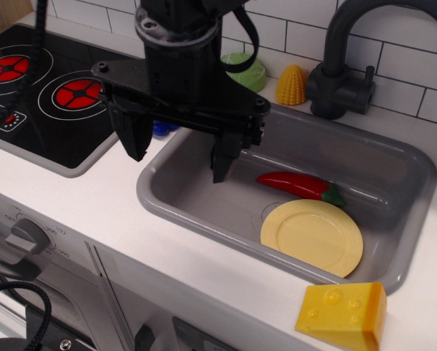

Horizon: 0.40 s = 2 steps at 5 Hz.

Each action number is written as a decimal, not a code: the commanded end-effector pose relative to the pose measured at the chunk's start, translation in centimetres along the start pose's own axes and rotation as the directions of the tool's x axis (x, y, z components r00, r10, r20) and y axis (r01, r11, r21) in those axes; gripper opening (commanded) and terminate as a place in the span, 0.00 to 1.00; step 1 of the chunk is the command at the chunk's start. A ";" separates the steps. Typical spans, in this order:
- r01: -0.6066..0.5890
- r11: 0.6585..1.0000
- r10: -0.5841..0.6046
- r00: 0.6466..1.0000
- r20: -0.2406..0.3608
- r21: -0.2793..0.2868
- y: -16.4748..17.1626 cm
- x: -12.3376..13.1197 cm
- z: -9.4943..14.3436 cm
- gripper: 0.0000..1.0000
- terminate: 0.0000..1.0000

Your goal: Put blueberries on plate sink

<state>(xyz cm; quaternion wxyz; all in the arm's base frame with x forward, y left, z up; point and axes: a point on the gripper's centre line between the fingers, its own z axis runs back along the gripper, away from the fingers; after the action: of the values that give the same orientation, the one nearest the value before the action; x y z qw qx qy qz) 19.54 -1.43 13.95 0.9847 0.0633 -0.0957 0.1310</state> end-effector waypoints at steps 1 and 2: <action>0.000 1.000 0.000 1.000 0.000 0.000 0.0 0.0 0.0 1.00 0.00; -0.143 0.990 0.143 0.989 0.041 -0.002 0.2 2.4 -1.4 1.00 0.00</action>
<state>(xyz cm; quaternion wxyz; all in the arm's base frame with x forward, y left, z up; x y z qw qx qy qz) 21.40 -0.37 11.95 0.9723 0.0651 -0.1004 0.2007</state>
